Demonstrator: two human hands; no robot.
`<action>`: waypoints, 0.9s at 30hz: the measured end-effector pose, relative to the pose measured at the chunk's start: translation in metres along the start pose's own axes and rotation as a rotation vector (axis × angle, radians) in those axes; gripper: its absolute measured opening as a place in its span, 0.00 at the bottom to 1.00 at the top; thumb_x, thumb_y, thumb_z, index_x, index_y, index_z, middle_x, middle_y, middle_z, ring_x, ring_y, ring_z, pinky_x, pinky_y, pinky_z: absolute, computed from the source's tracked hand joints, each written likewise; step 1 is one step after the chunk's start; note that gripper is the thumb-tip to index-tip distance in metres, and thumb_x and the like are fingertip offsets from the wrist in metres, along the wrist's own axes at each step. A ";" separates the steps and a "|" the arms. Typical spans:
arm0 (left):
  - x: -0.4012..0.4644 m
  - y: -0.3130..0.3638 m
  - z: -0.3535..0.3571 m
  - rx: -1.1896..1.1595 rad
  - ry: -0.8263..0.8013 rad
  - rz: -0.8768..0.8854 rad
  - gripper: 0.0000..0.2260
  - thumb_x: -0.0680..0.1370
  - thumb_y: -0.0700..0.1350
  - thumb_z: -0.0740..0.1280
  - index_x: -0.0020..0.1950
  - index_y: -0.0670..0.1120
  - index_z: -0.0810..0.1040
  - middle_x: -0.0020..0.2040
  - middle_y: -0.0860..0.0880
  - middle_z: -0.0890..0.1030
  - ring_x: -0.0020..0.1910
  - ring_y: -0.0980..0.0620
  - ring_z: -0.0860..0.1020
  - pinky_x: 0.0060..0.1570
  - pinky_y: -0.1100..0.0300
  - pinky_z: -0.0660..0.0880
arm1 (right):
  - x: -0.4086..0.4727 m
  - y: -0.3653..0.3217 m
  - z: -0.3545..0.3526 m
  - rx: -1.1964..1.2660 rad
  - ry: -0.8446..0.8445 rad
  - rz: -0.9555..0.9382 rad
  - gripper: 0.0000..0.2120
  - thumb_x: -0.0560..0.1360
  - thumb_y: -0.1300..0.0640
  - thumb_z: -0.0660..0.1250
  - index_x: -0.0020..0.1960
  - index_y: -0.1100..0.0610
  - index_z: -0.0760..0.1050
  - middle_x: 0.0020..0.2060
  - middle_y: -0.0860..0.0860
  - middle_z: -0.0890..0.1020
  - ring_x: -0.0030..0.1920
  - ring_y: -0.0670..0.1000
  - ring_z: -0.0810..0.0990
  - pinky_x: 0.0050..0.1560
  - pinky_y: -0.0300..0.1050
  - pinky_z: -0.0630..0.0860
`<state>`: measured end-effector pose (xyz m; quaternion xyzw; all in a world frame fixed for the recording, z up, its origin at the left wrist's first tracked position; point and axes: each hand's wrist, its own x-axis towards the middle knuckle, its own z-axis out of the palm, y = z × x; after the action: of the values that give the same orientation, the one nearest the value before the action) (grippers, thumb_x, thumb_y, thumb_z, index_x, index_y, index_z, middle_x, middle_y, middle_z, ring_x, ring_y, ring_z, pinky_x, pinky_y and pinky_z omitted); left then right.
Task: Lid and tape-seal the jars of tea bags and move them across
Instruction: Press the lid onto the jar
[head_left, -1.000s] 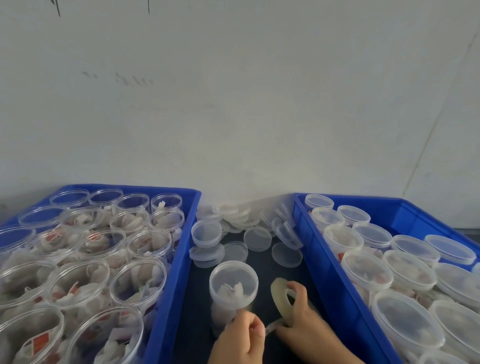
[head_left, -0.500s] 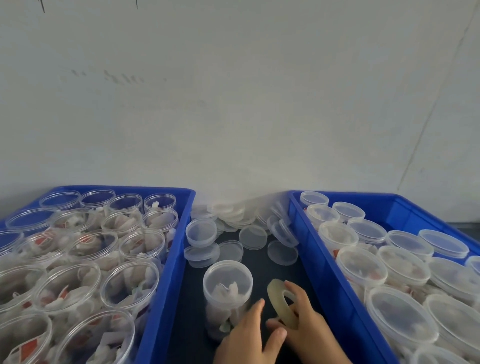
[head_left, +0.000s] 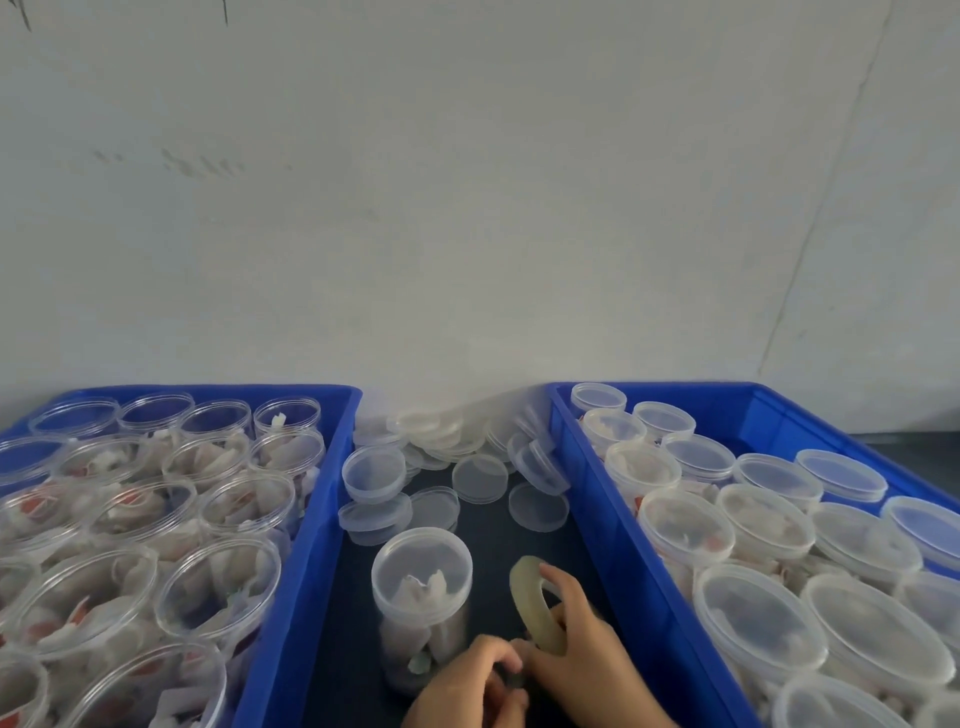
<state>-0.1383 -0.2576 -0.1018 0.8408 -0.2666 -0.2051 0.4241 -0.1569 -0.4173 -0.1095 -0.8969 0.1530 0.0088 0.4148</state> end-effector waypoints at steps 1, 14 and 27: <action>-0.001 -0.002 0.001 0.024 0.039 0.020 0.03 0.80 0.52 0.59 0.52 0.58 0.64 0.47 0.61 0.69 0.43 0.69 0.69 0.54 0.75 0.64 | 0.002 0.000 -0.001 -0.014 -0.009 0.001 0.39 0.70 0.51 0.73 0.73 0.45 0.53 0.51 0.44 0.76 0.50 0.40 0.76 0.57 0.37 0.72; -0.013 -0.008 0.001 -0.217 0.246 -0.015 0.05 0.77 0.45 0.67 0.45 0.45 0.80 0.36 0.49 0.81 0.32 0.59 0.78 0.43 0.67 0.76 | 0.005 0.017 0.008 -0.161 0.079 -0.036 0.40 0.65 0.33 0.69 0.72 0.40 0.55 0.58 0.44 0.75 0.53 0.43 0.76 0.55 0.43 0.75; -0.022 -0.018 0.016 -0.231 0.551 -0.065 0.07 0.66 0.42 0.77 0.37 0.51 0.81 0.32 0.54 0.81 0.40 0.63 0.78 0.40 0.74 0.71 | 0.000 0.016 0.008 -0.216 0.145 -0.074 0.31 0.68 0.33 0.65 0.68 0.38 0.59 0.54 0.41 0.76 0.48 0.41 0.77 0.49 0.44 0.78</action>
<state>-0.1595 -0.2446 -0.1232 0.8190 -0.0895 -0.0117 0.5666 -0.1602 -0.4215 -0.1267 -0.9397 0.1478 -0.0550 0.3036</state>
